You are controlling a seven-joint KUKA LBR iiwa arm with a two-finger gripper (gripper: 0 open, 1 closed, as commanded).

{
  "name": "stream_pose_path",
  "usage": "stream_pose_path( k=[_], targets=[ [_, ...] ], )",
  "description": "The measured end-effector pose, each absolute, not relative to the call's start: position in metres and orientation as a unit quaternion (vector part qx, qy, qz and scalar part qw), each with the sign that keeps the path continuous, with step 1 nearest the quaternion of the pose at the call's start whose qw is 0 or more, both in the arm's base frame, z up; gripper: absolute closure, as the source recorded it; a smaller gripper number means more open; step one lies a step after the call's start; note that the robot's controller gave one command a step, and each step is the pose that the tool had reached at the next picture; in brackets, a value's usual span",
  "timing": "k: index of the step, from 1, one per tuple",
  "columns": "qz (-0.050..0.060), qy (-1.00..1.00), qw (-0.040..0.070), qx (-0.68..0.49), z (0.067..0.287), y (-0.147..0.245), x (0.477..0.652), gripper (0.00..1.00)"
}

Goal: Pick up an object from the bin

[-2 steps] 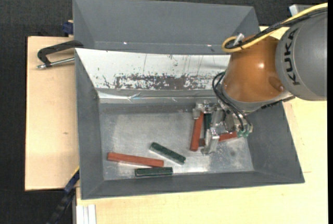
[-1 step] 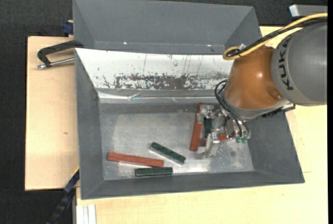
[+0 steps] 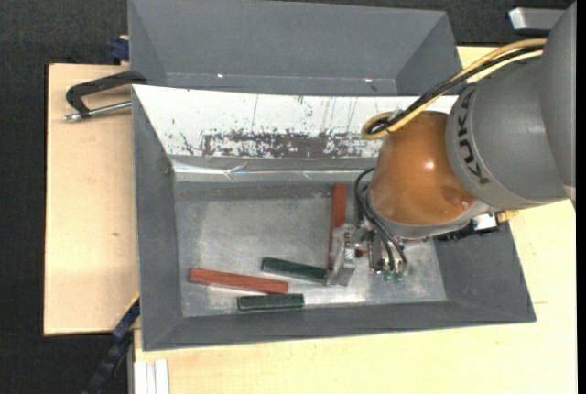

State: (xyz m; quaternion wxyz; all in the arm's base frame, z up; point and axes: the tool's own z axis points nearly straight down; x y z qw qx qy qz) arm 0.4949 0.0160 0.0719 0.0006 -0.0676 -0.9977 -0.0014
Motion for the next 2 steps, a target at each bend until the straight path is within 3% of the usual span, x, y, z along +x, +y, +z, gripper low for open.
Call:
stream_pose_path(
  k=[1,2],
  targets=[
    [-0.001,-0.998,0.0,-0.068,0.0708,0.0154,0.4949,0.0],
    [-0.001,-0.998,0.0,-0.068,0.0708,0.0154,0.4949,0.0]
  ],
)
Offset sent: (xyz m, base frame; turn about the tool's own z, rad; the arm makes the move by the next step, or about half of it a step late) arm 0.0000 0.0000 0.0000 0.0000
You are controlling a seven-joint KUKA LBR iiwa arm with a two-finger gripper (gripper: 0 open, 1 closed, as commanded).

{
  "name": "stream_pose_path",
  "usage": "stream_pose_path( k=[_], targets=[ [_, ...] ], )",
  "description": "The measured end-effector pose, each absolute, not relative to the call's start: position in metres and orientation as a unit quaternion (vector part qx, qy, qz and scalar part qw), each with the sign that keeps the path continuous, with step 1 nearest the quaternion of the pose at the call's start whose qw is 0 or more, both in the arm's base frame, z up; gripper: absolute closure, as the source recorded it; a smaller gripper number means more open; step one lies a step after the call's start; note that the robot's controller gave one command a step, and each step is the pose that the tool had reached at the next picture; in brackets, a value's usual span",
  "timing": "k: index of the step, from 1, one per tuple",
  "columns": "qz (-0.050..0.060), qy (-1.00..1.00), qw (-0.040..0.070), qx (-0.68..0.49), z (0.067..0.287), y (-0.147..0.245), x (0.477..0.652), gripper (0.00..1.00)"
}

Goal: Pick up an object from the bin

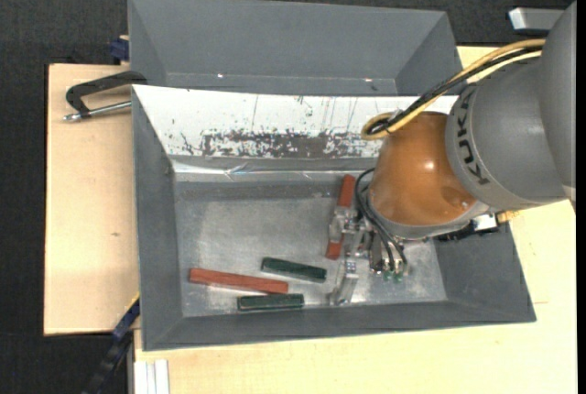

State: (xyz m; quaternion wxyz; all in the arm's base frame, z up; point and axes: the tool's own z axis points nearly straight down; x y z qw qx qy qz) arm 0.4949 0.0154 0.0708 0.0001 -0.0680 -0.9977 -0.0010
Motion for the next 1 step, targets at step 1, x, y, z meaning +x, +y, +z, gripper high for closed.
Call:
stream_pose_path(
  k=[1],
  targets=[
    [-0.001,-0.994,-0.003,0.108,0.0709,0.083,0.4957,1.0]
  ],
)
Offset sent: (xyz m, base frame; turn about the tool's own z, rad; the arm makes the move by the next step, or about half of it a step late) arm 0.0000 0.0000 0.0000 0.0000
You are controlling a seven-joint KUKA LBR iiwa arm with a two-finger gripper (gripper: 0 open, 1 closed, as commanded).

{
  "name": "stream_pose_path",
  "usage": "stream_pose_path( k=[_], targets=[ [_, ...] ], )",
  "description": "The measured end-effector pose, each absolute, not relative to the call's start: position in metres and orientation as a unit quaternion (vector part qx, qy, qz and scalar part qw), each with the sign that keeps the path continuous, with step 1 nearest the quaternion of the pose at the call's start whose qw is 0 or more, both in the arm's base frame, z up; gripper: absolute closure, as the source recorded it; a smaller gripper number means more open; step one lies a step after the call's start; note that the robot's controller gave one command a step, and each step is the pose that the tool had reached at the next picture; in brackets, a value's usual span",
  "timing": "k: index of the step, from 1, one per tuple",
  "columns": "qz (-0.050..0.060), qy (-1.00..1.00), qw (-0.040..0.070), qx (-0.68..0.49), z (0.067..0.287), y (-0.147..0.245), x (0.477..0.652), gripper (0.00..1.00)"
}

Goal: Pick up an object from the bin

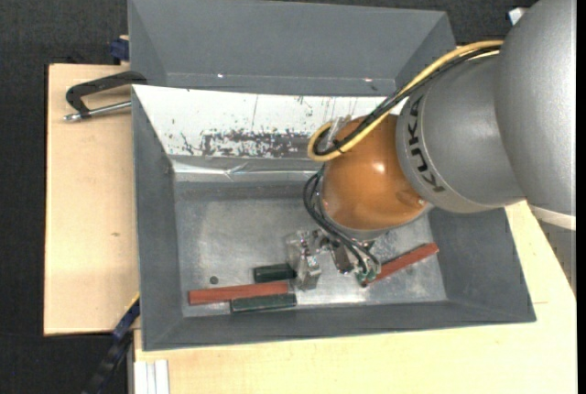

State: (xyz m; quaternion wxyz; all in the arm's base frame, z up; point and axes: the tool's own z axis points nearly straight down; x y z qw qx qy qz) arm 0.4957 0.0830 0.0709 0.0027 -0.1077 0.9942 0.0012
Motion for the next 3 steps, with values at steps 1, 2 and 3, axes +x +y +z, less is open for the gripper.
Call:
stream_pose_path(
  k=[1,2,3],
  targets=[
    [0.001,0.994,0.003,-0.107,0.071,0.083,0.496,1.0],
    [0.001,0.992,0.002,-0.123,0.109,0.099,0.512,1.0],
    [0.001,0.995,0.003,-0.101,0.204,0.06,0.518,1.0]
  ],
)
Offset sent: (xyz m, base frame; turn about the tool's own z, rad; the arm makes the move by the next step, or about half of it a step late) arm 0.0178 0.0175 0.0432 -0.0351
